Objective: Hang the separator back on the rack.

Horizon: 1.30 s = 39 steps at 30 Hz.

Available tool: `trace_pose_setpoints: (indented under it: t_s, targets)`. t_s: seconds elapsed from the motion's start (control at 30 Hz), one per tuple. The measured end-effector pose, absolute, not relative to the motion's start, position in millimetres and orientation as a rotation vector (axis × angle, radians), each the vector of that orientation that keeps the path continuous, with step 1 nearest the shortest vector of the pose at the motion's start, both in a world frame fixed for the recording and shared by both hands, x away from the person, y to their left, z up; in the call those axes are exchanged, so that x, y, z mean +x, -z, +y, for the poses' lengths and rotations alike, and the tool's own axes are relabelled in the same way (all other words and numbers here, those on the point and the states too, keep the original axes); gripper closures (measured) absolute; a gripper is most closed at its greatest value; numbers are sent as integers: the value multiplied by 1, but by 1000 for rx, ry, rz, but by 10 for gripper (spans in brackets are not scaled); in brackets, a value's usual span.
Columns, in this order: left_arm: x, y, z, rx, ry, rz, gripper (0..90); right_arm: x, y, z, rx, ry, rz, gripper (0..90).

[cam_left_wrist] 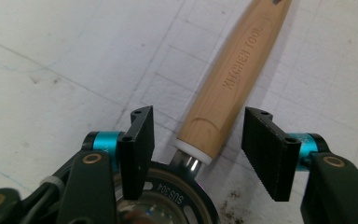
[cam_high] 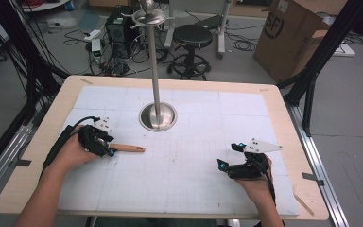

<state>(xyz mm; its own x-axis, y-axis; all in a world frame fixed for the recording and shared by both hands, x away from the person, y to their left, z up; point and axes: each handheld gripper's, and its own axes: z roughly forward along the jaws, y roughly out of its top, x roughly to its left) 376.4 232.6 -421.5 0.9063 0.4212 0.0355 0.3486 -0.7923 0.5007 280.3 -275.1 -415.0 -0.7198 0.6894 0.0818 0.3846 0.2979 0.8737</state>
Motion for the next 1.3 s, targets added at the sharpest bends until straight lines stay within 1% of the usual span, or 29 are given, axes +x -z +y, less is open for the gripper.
trace_pose_setpoints:
  t_s: [0.07,0.13,0.2,0.23,0.37,0.47,0.57,0.63,0.8,0.87,1.03,1.2,1.3]
  targets:
    - [378,419,228,2614,-197,525,491,280,416,-275,973,-1390,2264,144]
    - [377,418,222,2615,-193,509,496,280,416,-275,978,-1388,2264,144]
    - [378,418,217,2659,-195,487,513,281,416,-275,977,-1383,2268,144]
    - [377,418,216,2657,-191,500,515,280,416,-275,977,-1388,2266,144]
    - [379,417,215,2675,-188,511,524,281,415,-276,972,-1392,2262,144]
    - [383,415,215,2718,-158,480,548,280,415,-276,977,-1390,2261,144]
    - [385,415,215,2726,-137,468,568,280,416,-277,978,-1386,2265,144]
    - [385,416,215,2708,-124,492,570,281,416,-276,975,-1385,2267,144]
    - [387,416,216,2708,-109,487,564,281,416,-277,977,-1387,2266,144]
    - [390,415,216,2730,-104,477,549,280,416,-276,974,-1385,2265,144]
    - [392,415,212,2746,-84,499,554,281,418,-275,980,-1377,2273,144]
    - [390,412,207,2790,-80,447,641,281,417,-273,968,-1383,2276,144]
    - [388,412,207,2784,-75,464,674,281,416,-273,966,-1381,2275,144]
